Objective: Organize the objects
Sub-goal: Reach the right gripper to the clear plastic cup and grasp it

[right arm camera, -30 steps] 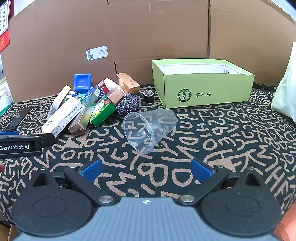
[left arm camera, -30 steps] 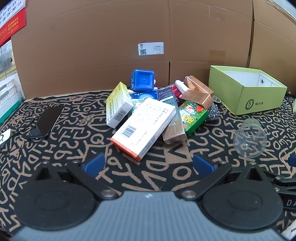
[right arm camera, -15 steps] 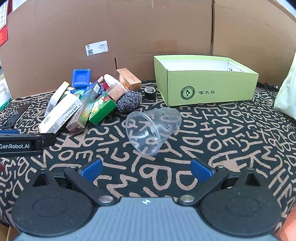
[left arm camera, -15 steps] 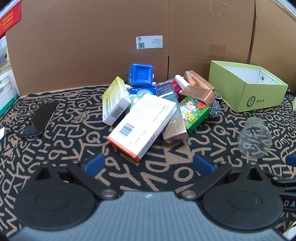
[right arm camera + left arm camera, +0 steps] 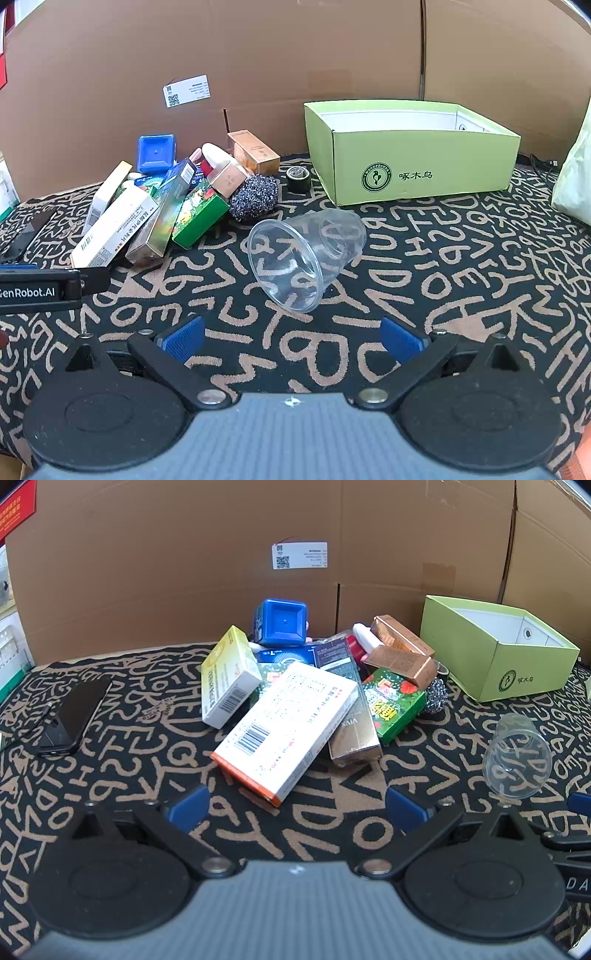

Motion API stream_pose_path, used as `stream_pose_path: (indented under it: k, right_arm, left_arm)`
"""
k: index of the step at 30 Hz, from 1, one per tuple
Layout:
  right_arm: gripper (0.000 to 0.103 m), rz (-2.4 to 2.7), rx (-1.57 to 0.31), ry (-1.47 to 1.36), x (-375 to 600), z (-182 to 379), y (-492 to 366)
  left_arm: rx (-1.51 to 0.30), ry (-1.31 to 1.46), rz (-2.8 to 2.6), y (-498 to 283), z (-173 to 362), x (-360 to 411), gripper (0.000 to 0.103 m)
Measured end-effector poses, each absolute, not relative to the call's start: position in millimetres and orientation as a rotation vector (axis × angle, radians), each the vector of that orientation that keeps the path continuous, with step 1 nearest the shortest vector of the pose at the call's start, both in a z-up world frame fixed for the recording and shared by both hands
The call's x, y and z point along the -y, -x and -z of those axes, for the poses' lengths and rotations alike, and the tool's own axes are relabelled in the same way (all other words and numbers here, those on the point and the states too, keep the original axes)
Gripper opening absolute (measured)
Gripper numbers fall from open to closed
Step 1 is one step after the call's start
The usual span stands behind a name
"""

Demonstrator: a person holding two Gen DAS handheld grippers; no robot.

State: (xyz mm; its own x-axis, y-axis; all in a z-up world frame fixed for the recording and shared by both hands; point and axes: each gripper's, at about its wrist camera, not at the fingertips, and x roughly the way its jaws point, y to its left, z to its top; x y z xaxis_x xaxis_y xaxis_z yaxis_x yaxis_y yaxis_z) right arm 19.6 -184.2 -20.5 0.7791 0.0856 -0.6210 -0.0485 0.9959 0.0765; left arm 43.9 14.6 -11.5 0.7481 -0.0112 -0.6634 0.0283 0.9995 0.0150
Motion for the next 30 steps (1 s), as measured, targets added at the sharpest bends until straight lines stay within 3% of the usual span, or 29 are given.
stream_pose_path:
  k: [23,29,30]
  right_arm:
    - [0.103,-0.038,-0.62,-0.064,186.0,21.4,-51.2]
    - [0.103,-0.018,-0.605,-0.071,185.0,30.8,-79.1]
    - [0.101,-0.012,-0.612,-0.063,184.3,33.3,-83.8]
  left_arm:
    - [-0.685,-0.068,0.057,-85.9,7.1,-32.2,0.103]
    - [-0.741,-0.021,0.159,-115.6,25.2,-35.3,0.095]
    - [-0.742,-0.005,0.179,-116.3,26.0,-38.5,0.088]
